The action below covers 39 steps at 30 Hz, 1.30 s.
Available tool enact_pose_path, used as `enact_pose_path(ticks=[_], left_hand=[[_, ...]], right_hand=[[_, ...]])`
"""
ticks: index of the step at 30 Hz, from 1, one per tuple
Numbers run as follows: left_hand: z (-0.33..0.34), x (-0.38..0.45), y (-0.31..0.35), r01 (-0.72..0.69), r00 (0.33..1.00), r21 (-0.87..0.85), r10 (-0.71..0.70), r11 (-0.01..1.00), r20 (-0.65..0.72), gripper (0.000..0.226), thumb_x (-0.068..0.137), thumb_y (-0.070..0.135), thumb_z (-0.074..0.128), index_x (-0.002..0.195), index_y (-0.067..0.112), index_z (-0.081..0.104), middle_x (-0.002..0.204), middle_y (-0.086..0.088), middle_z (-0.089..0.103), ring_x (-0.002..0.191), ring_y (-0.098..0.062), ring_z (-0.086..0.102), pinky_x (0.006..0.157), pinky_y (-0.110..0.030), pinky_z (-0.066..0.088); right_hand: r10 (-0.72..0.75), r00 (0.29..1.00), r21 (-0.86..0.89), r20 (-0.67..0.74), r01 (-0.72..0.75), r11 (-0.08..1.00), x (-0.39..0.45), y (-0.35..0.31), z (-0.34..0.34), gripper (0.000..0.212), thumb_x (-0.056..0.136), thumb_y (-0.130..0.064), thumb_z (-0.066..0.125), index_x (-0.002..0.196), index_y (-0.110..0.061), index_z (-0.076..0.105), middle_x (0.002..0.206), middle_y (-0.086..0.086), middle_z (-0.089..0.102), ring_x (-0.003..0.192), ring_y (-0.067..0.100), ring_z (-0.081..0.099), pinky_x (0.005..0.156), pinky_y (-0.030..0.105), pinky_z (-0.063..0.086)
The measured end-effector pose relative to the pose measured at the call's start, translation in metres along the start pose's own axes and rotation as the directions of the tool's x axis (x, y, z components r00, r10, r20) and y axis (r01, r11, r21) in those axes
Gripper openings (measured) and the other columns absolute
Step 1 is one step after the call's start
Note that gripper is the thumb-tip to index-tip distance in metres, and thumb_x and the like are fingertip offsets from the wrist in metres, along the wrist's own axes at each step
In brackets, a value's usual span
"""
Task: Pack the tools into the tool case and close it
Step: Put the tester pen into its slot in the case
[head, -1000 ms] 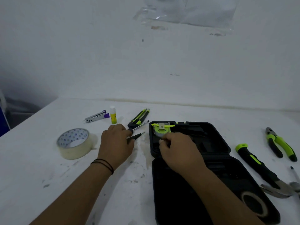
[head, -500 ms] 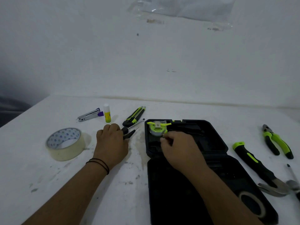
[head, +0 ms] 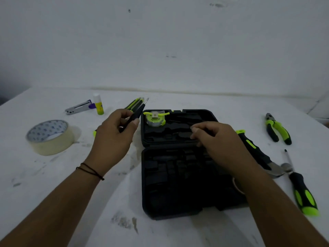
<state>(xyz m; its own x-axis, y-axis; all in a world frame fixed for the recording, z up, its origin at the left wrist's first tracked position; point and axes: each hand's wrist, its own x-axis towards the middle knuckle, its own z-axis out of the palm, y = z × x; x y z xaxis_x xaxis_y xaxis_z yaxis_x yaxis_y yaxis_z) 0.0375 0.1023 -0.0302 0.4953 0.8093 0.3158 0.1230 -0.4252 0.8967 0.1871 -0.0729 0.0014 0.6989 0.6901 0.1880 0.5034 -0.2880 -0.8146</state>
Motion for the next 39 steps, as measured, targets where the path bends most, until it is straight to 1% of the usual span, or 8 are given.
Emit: enact_pose_path(ticks=[3, 9, 15, 22, 28, 31, 36, 39], left_hand=[[0.007, -0.011, 0.003, 0.115, 0.993, -0.182, -0.116, 0.976, 0.008, 0.011, 0.089, 0.018, 0.058, 0.099, 0.019, 0.062, 0.085, -0.010, 0.063, 0.058, -0.014, 0.050, 0.045, -0.015, 0.040], [0.008, -0.020, 0.004, 0.324, 0.946, -0.388, -0.299, 0.863, 0.127, 0.029, 0.090, 0.002, 0.043, 0.110, 0.011, 0.062, 0.086, -0.009, 0.063, 0.060, -0.016, 0.048, 0.051, -0.024, 0.040], [0.013, -0.035, 0.003, 0.319, 0.946, -0.347, -0.272, 0.882, 0.178, 0.028, 0.088, -0.005, 0.048, 0.098, 0.018, 0.061, 0.084, -0.006, 0.064, 0.070, -0.016, 0.056, 0.065, -0.024, 0.049], [0.012, -0.050, 0.005, 0.270, 0.961, -0.356, -0.226, 0.895, 0.163, 0.018, 0.086, 0.005, 0.059, 0.098, 0.015, 0.068, 0.084, -0.007, 0.070, 0.074, -0.015, 0.067, 0.076, -0.024, 0.055], [0.014, -0.059, 0.016, 0.266, 0.957, -0.396, -0.193, 0.879, 0.216, 0.018, 0.082, 0.003, 0.062, 0.096, 0.012, 0.069, 0.080, -0.005, 0.073, 0.075, -0.015, 0.070, 0.070, -0.018, 0.054], [0.015, -0.063, 0.019, 0.279, 0.953, -0.414, -0.195, 0.867, 0.234, 0.013, 0.080, 0.004, 0.063, 0.092, 0.008, 0.067, 0.077, -0.007, 0.071, 0.075, -0.018, 0.070, 0.068, -0.019, 0.055], [0.016, -0.067, 0.021, 0.284, 0.947, -0.410, -0.187, 0.867, 0.260, 0.011, 0.078, 0.005, 0.064, 0.087, 0.009, 0.068, 0.074, -0.006, 0.072, 0.073, -0.018, 0.070, 0.070, -0.022, 0.057], [0.016, -0.068, 0.023, 0.296, 0.939, -0.407, -0.186, 0.864, 0.290, 0.011, 0.078, 0.005, 0.064, 0.088, 0.008, 0.069, 0.072, -0.005, 0.072, 0.070, -0.017, 0.069, 0.069, -0.021, 0.057]], right_hand=[[0.020, 0.999, 0.061, -0.037, -0.017, 0.998, -0.007, 0.012, -0.004, 0.013, 0.089, -0.025, 0.056, 0.084, -0.028, 0.068, 0.076, -0.010, 0.070, 0.064, 0.004, 0.062, 0.063, 0.020, 0.049], [0.038, 0.997, 0.113, -0.071, -0.030, 0.993, -0.015, 0.026, -0.011, 0.017, 0.088, -0.024, 0.058, 0.076, -0.033, 0.065, 0.073, -0.010, 0.070, 0.059, -0.003, 0.059, 0.061, 0.013, 0.048], [-0.006, 0.993, 0.027, -0.114, 0.009, 1.000, -0.024, 0.028, -0.017, 0.013, 0.087, -0.021, 0.060, 0.080, -0.030, 0.065, 0.075, -0.013, 0.068, 0.069, -0.007, 0.061, 0.059, 0.003, 0.045], [-0.103, 0.977, -0.083, -0.186, 0.089, 0.993, -0.034, 0.026, -0.018, 0.008, 0.085, -0.020, 0.063, 0.081, -0.026, 0.067, 0.072, -0.017, 0.064, 0.068, -0.012, 0.057, 0.059, -0.002, 0.040], [-0.228, 0.943, -0.171, -0.243, 0.190, 0.967, -0.038, 0.026, -0.016, 0.008, 0.084, -0.015, 0.065, 0.087, -0.019, 0.071, 0.075, -0.022, 0.059, 0.074, -0.014, 0.055, 0.068, -0.002, 0.040], [-0.333, 0.914, -0.261, -0.233, 0.271, 0.927, -0.040, 0.024, -0.014, 0.009, 0.084, -0.014, 0.064, 0.090, -0.015, 0.071, 0.076, -0.012, 0.061, 0.074, -0.003, 0.056, 0.073, 0.004, 0.042], [-0.495, 0.855, -0.400, -0.157, 0.403, 0.823, -0.039, 0.022, -0.006, 0.019, 0.082, -0.020, 0.061, 0.097, -0.017, 0.072, 0.086, -0.005, 0.067, 0.085, 0.009, 0.057, 0.081, 0.032, 0.047], [-0.538, 0.842, -0.485, -0.021, 0.462, 0.742, -0.041, 0.022, 0.003, 0.030, 0.080, -0.030, 0.057, 0.107, -0.023, 0.069, 0.101, -0.007, 0.068, 0.099, 0.017, 0.058, 0.085, 0.037, 0.037]])
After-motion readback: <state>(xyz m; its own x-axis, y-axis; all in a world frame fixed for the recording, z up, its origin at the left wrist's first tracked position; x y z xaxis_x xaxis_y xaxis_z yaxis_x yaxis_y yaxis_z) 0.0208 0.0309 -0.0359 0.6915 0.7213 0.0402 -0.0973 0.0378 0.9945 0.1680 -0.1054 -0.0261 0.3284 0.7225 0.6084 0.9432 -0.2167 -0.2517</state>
